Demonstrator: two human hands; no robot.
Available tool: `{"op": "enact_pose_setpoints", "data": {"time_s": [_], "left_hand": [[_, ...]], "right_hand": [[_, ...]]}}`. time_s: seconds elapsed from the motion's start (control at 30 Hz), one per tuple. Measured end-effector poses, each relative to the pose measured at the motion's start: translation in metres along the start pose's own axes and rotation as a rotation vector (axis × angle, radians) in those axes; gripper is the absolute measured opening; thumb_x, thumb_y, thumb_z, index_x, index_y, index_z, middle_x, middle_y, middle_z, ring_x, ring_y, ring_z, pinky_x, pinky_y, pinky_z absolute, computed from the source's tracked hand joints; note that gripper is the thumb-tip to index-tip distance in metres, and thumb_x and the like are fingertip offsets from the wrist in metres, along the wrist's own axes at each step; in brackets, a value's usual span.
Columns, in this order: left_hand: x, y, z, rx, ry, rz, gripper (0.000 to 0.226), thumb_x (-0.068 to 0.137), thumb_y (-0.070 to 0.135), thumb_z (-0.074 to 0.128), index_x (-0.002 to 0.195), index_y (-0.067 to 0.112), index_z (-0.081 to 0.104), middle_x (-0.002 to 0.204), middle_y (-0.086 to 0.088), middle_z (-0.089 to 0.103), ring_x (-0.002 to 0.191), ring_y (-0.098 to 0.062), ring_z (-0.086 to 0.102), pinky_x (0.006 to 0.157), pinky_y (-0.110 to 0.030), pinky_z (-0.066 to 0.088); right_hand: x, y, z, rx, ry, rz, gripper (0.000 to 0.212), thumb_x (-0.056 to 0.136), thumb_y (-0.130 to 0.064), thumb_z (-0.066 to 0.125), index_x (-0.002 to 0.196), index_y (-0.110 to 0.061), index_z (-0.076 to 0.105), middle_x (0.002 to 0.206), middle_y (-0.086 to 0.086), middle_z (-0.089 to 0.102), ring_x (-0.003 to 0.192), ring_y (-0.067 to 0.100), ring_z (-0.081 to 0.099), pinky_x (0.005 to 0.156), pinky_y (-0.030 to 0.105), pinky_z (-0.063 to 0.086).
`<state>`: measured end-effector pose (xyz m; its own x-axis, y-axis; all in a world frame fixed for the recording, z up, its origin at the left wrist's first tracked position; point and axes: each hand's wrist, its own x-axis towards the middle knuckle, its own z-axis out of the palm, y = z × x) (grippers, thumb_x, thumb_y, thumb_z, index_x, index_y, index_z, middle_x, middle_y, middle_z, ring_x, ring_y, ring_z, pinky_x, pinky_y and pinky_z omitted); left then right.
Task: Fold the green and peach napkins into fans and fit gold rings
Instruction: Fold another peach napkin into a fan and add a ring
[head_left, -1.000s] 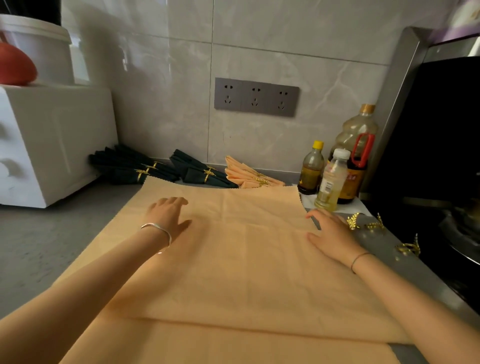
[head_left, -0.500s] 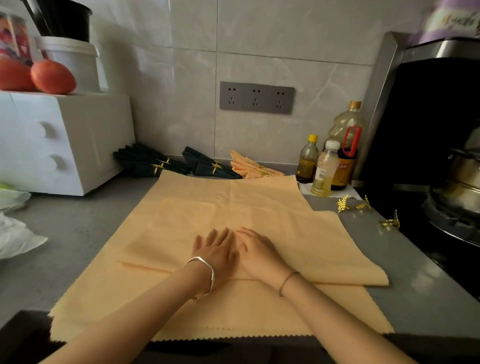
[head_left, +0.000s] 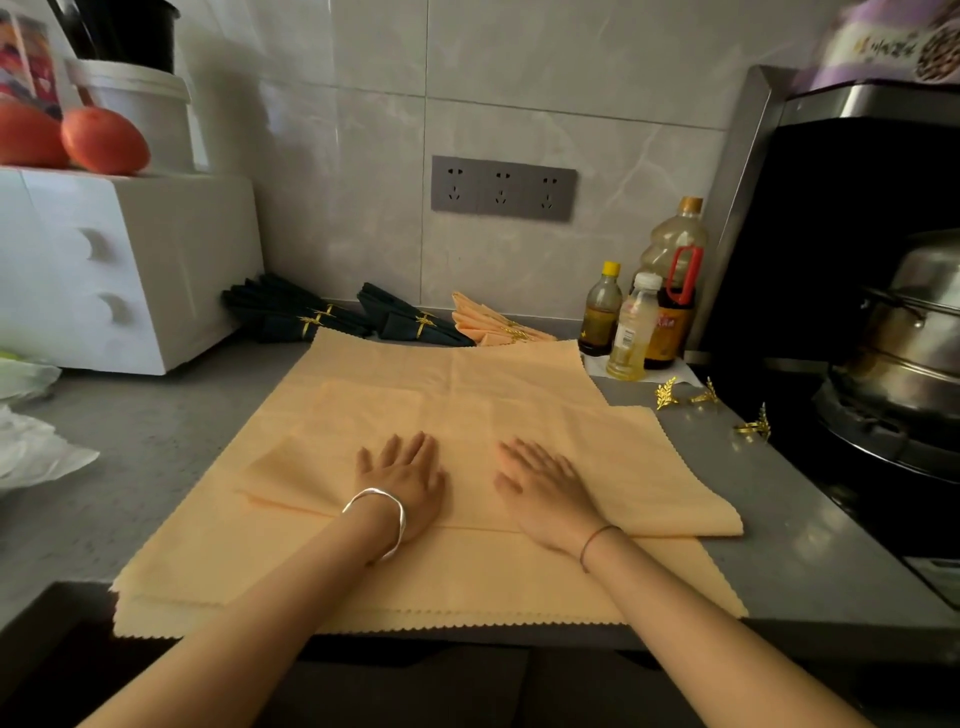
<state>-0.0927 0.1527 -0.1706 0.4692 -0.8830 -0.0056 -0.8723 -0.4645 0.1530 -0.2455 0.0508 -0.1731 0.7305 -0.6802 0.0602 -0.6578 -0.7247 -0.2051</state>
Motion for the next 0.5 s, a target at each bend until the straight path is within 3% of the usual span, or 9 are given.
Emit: {"op": "enact_pose_setpoints", "data": {"time_s": [0.27,0.5], "left_hand": [[0.004,-0.045,-0.010,0.016,0.014,-0.159,0.060,0.099,0.051,0.016,0.152,0.023,0.007,0.160,0.008,0.002,0.147,-0.023,0.001,0.116,-0.049,0.003],[0.005,-0.089,-0.019,0.050,0.043,-0.247,0.063,0.098,0.054,0.018,0.151,0.019,0.013,0.159,0.004,0.009,0.146,-0.022,0.008,0.116,-0.045,0.010]], "right_hand": [[-0.033,0.087,-0.027,-0.041,-0.016,0.170,0.056,0.100,-0.049,0.016,0.151,-0.029,0.006,0.159,-0.008,0.000,0.145,0.011,0.000,0.117,0.032,0.002],[-0.044,0.115,-0.039,-0.041,-0.035,0.216,0.057,0.101,-0.045,0.016,0.152,-0.023,0.006,0.159,-0.005,0.001,0.145,0.011,0.002,0.118,0.032,0.005]]}}
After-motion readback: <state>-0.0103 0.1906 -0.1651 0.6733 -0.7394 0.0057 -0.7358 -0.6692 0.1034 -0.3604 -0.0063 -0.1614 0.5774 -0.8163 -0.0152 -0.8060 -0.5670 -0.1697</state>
